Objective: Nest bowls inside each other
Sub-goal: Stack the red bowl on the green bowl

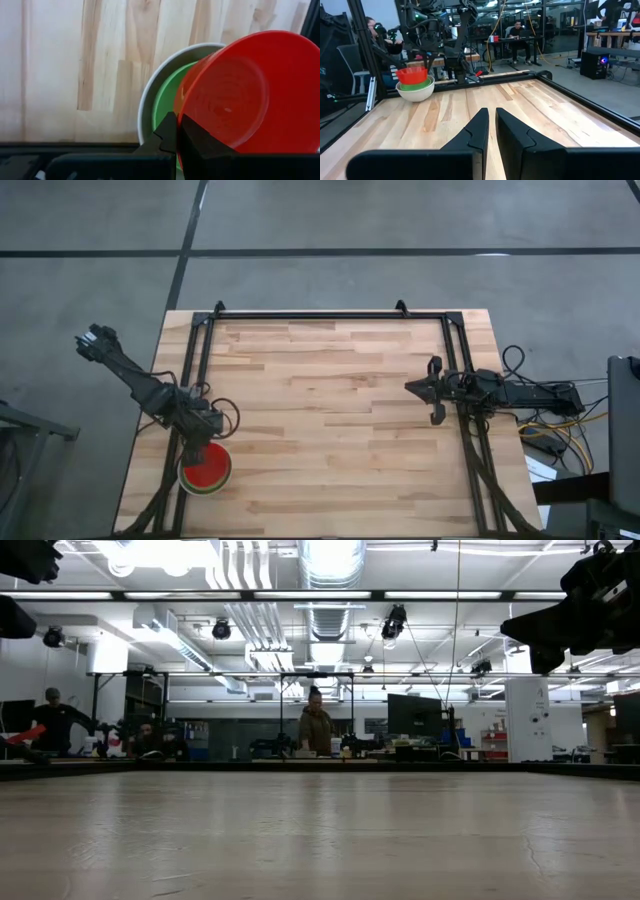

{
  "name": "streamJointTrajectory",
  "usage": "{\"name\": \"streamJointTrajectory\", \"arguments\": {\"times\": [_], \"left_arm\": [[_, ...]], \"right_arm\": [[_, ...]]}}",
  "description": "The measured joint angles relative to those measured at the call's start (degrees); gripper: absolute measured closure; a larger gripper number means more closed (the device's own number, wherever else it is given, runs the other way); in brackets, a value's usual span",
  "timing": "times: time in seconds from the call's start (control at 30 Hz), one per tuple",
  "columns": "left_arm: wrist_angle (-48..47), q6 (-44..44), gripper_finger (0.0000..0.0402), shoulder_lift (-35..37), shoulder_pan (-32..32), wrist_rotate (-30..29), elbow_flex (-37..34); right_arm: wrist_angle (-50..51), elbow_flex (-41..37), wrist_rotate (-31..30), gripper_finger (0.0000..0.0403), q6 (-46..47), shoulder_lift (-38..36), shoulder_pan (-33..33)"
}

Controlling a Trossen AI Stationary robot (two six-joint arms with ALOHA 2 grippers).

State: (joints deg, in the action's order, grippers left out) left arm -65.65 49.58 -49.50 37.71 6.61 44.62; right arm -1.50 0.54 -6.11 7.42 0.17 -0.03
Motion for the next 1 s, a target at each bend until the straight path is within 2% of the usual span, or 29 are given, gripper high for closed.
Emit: {"name": "streamJointTrajectory", "arguments": {"times": [0.33, 0.67, 1.0], "left_arm": [[-0.91, 0.16, 0.0398, -1.04, 0.00, 0.12, -0.21], [2.37, 1.35, 0.0398, -1.49, 0.00, 4.81, -5.60], [6.63, 1.53, 0.0396, -1.29, 0.00, 4.96, -8.37]], "right_arm": [[0.00, 0.00, 0.01, 0.0369, 0.00, 0.00, 0.00], [0.00, 0.00, 0.01, 0.0369, 0.01, 0.00, 0.02], [0.00, 0.00, 0.02, 0.0369, 0.00, 0.00, 0.00]]}}
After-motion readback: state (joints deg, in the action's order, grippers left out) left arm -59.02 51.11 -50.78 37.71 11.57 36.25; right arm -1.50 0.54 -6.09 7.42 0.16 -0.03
